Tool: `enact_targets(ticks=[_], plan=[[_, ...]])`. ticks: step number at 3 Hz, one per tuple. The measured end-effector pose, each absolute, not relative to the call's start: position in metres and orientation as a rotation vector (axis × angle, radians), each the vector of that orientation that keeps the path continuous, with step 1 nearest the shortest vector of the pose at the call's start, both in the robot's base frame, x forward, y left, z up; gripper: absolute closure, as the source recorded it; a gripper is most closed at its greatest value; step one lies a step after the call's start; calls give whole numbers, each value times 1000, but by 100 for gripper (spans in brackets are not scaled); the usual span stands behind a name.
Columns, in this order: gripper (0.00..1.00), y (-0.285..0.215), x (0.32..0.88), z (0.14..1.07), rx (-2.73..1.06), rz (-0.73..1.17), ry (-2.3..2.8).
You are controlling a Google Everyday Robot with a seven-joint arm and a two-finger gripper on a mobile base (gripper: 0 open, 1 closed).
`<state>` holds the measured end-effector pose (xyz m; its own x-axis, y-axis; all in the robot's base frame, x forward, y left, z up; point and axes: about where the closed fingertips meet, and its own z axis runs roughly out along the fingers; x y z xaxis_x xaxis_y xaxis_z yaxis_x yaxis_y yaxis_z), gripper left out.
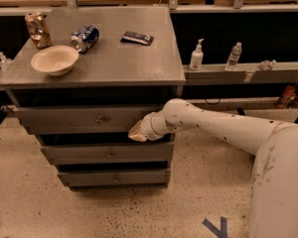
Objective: Close top drawer
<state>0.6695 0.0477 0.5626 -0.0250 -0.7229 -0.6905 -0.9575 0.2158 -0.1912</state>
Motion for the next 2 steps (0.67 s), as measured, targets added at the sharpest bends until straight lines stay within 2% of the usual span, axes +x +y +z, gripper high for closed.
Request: enact_targets(ticks=[1,2], plan=[[100,46,642,571,-1569,506,1747],[100,46,580,599,-1588,633,1658]])
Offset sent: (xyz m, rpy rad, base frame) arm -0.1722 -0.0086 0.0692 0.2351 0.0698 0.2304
